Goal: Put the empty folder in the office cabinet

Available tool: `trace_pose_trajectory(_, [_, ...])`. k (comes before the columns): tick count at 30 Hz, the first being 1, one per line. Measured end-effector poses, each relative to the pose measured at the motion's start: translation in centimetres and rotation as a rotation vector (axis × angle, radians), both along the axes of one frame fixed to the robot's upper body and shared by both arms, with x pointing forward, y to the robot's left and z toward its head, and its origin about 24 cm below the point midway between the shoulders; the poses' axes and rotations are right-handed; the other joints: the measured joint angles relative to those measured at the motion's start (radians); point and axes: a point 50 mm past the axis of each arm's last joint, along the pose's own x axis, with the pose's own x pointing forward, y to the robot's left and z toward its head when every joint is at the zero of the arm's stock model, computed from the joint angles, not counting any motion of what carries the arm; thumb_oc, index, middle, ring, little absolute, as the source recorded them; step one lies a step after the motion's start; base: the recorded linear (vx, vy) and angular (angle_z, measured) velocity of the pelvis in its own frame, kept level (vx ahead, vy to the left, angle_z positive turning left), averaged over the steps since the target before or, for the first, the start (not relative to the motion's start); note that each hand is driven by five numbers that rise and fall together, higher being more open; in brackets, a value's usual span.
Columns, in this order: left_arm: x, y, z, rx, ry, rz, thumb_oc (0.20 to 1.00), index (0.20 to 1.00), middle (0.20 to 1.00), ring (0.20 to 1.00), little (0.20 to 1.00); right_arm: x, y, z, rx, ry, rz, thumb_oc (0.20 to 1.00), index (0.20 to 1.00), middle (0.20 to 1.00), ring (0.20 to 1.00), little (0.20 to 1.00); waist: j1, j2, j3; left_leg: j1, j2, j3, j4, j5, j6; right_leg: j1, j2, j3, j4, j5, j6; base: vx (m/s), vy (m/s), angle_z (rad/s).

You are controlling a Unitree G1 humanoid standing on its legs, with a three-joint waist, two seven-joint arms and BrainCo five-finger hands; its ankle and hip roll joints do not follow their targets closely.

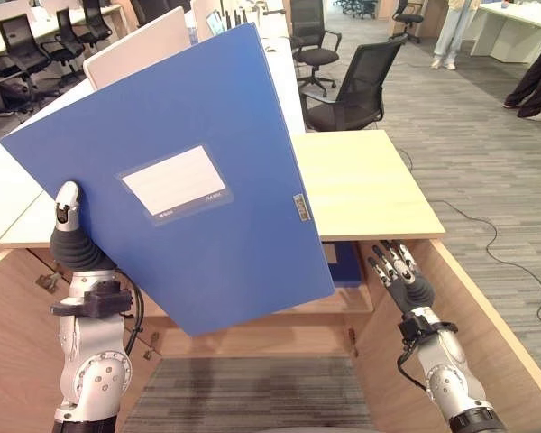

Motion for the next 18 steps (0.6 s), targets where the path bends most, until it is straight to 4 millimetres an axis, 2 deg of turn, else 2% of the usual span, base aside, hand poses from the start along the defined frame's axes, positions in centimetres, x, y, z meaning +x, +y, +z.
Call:
trace_pose_trajectory(11, [-0.2,-0.6,-0.8,0.09,0.045,-0.026,0.2,0.2,0.2,0.2,0.2,-0.5,0.8,0.5,-0.086,0.001,0.163,1.0,1.0,1.0,1.0,1.0,-0.004,0.011,-0.008,-0.007,0.001,0.006,0.0,0.0,0.0,-0.015,0.001,0.005,0.0,-0.001,-0.001,0.0,-0.001,-0.01])
trace_pose_trajectory(13, [-0.2,-0.7,-1.0,0.109,0.057,-0.03,0.2,0.2,0.2,0.2,0.2,-0.6,1.7,1.5,-0.12,-0.052,0.247,1.0,1.0,1.0,1.0,1.0,-0.004,0.012,-0.009,-0.008,0.001,0.008,0.0,0.0,0.0,-0.013,0.001,0.008,0.0,0.0,-0.001,-0.01,-0.004,-0.04])
trace_pose_trajectory(17, [0.0,-0.7,-1.2,0.147,0.071,-0.037,0.2,0.2,0.2,0.2,0.2,-0.9,2.1,3.2,-0.304,-0.107,0.413,1.0,1.0,1.0,1.0,1.0,-0.003,0.007,-0.013,-0.008,0.001,0.012,0.0,0.0,0.0,-0.017,0.001,0.012,0.0,0.001,0.001,0.0,-0.001,-0.02])
trace_pose_trajectory(18, [0.0,-0.7,-1.2,0.157,0.075,-0.037,0.2,0.2,0.2,0.2,0.2,-1.0,2.2,3.1,-0.317,-0.107,0.432,1.0,1.0,1.0,1.0,1.0,-0.004,0.003,-0.016,-0.008,0.001,0.012,0.0,0.0,0.0,-0.018,0.002,0.012,0.0,0.0,0.0,0.0,0.0,0.0])
